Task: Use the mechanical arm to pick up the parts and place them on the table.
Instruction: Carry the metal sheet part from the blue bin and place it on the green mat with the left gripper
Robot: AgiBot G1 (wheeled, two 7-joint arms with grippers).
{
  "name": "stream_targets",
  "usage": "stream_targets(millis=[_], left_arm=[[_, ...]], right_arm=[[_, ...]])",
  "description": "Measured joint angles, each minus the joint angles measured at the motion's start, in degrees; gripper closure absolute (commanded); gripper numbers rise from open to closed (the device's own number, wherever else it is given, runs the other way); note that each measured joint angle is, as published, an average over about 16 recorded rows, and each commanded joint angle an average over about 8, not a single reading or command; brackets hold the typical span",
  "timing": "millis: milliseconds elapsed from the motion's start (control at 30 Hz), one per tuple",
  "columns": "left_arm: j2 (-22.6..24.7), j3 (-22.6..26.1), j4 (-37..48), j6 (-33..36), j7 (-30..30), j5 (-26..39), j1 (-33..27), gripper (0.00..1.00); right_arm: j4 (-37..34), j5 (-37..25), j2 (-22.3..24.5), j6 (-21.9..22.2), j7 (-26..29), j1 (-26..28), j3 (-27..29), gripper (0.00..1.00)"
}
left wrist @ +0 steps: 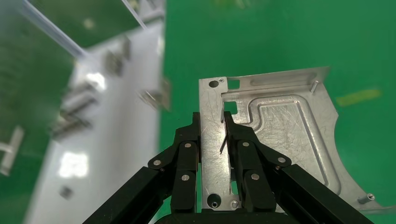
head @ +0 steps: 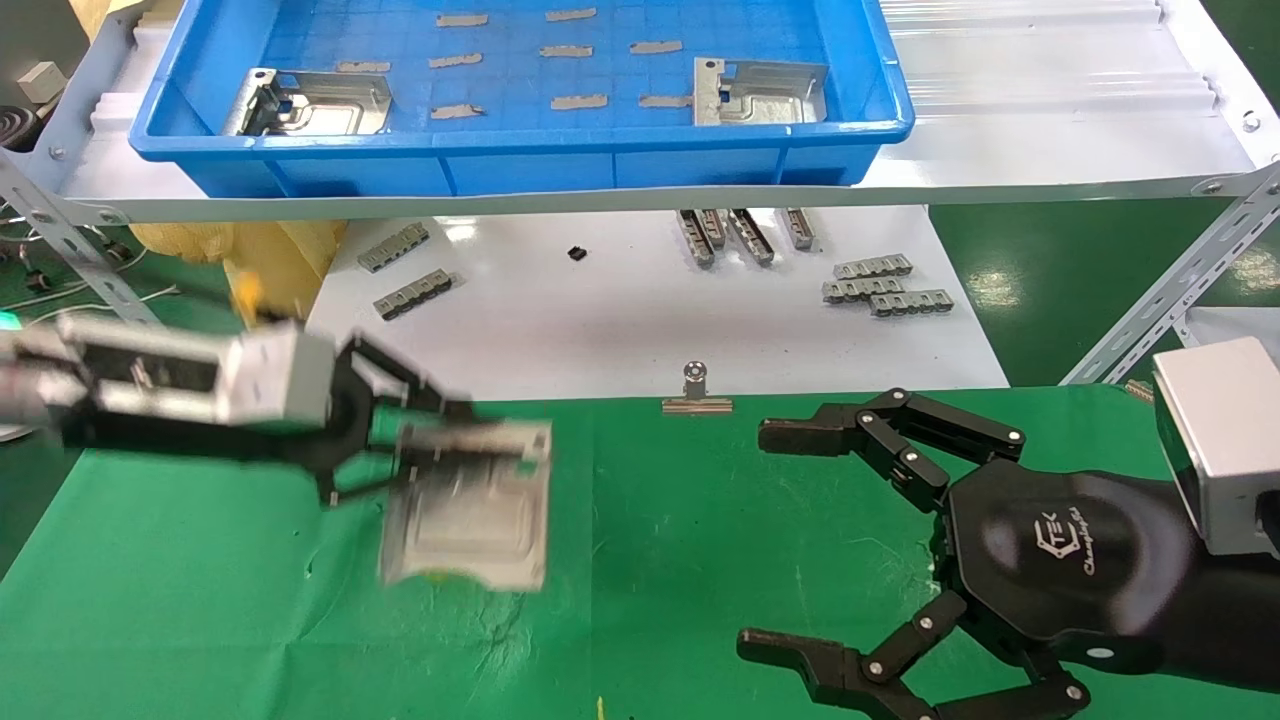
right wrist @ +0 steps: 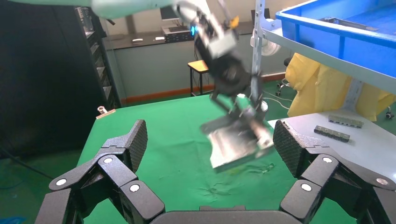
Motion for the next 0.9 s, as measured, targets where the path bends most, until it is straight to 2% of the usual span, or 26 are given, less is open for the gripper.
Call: stream_targets(millis=[267, 600, 833, 867, 900], left_arm=[[1.4, 3.3, 6.1, -1.2, 5.2, 2.3, 2.3, 1.00], [3.9, 4.3, 14.2, -3.6, 10.9, 3.7, 2.8, 0.98], [5.3, 4.3, 18.2, -6.3, 13.6, 3.9, 3.1, 0.13], [5.4, 4.3, 18.6, -6.6, 13.9, 3.9, 3.2, 0.02], [5.6, 4.3, 19.0, -7.0, 14.2, 3.9, 3.2, 0.00]], right_arm=[[0.0, 0.0, 0.0, 0.0, 0.0, 0.0, 0.0, 0.00], [0.0, 0.0, 0.0, 0.0, 0.0, 0.0, 0.0, 0.00], [0.0, 0.0, 0.0, 0.0, 0.0, 0.0, 0.0, 0.00], [0.0, 0.0, 0.0, 0.0, 0.0, 0.0, 0.0, 0.00], [0.0, 0.0, 0.0, 0.0, 0.0, 0.0, 0.0, 0.00]])
